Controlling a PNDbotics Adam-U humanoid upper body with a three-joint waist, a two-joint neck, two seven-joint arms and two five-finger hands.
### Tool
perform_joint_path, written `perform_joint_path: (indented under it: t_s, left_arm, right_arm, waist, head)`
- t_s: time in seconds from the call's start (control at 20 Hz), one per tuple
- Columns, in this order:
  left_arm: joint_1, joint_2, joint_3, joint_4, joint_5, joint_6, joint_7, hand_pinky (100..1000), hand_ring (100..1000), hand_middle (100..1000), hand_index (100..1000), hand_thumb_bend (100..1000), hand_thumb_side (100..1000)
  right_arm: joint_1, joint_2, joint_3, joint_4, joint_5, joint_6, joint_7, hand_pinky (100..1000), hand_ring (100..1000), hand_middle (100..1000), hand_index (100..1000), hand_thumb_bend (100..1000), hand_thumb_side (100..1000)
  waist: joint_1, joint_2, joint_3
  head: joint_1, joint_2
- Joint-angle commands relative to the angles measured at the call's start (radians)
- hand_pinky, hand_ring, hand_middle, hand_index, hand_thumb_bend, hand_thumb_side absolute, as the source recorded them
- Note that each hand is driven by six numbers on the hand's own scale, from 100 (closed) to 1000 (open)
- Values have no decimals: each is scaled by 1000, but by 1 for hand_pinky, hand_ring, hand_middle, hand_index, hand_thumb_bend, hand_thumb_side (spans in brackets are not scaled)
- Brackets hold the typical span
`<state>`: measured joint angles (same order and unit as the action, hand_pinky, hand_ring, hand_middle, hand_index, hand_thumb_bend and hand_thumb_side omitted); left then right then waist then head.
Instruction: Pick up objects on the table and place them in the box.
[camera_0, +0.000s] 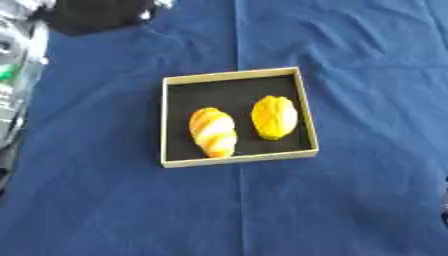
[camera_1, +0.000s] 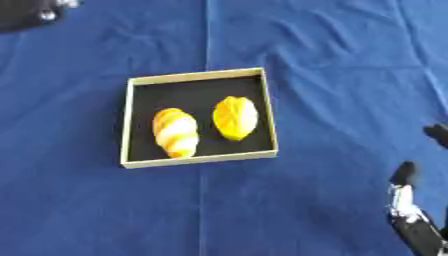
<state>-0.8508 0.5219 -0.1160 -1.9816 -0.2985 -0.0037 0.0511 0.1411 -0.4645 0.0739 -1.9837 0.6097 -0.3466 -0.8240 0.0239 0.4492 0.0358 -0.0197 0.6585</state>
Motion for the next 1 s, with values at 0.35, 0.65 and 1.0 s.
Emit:
perform_joint_path:
  t_s: [0.35,0.65,1.0]
  left_arm:
    - [169,40,166,-18,90,-315,450,867,910,739,804,100,613]
    - [282,-4,193,-18,86,-326,513,857,930,738,792,100,614]
    - [301,-27,188,-18,105,-306,486,856,935,740,788,100,616]
  right_arm:
    - [-58,0,-43,-16,19,-84,-81,797,936,728,864,100,619]
    - [-102,-16,-73,-16,-29,-140,-83,797,932,731,865,100,610]
    - [-149,-55,-112,-16,-121,-180,-59,797,927,736,868,100,599]
  waist:
    - [-20,-13,9]
    - [-31,-24,24]
    - [-48,-45,49]
  head:
    - [4,-20]
    - [7,-17]
    - [18,-11]
